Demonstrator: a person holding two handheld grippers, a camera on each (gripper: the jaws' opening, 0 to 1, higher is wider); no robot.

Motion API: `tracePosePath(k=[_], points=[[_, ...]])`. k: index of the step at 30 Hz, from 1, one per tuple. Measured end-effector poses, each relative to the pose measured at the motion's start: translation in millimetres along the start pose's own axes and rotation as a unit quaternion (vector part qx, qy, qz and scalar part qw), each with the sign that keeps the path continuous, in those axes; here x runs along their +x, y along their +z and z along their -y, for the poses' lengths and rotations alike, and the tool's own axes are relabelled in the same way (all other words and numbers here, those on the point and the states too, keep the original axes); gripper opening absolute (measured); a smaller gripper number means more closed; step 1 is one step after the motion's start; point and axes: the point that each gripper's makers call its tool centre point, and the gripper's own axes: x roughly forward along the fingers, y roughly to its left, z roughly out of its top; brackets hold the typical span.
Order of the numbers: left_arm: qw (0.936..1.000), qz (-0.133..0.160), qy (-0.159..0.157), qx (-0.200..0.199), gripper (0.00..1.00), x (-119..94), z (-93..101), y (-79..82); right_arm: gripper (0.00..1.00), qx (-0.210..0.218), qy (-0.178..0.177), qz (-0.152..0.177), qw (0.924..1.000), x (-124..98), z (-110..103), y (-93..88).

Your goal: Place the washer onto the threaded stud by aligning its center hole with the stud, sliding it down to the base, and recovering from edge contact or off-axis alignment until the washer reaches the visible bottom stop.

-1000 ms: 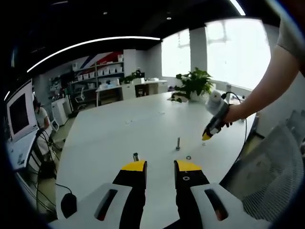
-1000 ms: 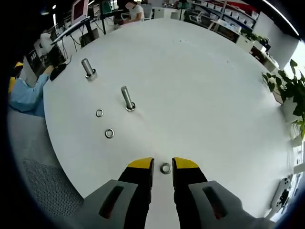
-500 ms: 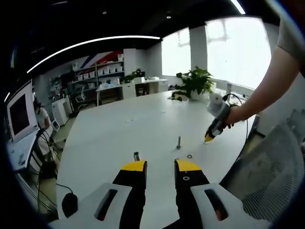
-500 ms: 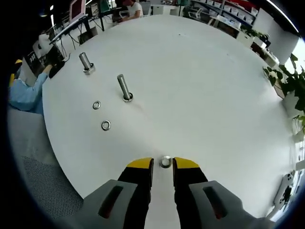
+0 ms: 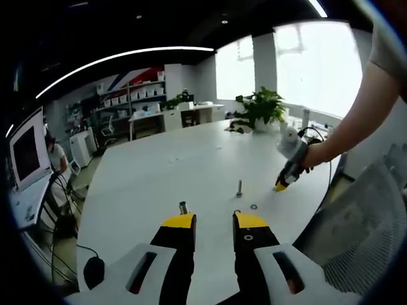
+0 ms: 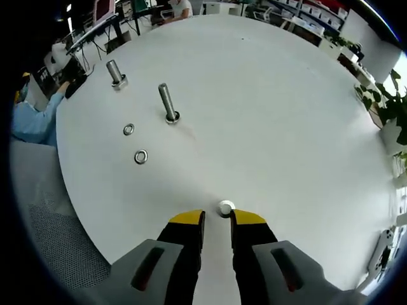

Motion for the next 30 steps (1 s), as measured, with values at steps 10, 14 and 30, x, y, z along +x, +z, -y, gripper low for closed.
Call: tracePosePath(k=[10, 14, 30], points=[[1.0, -0.003, -0.002, 0.002, 0.21, 0.6, 0.8, -0.6, 0.18, 0.004, -0.001, -0.001, 1.0, 0.8, 1.4, -3.2], [1.0, -0.004, -0.002, 0.003, 0.21, 0.9, 1.0, -0.6, 0.19, 0.003, -0.001, -0.002, 1.0, 1.3, 2.6, -2.5], [1.0, -0.006, -0.005, 0.004, 0.21, 1.3, 2.4, -1.4, 0.19, 0.013, 0.002, -0.004, 0.9999, 2.7, 2.9, -1.7]])
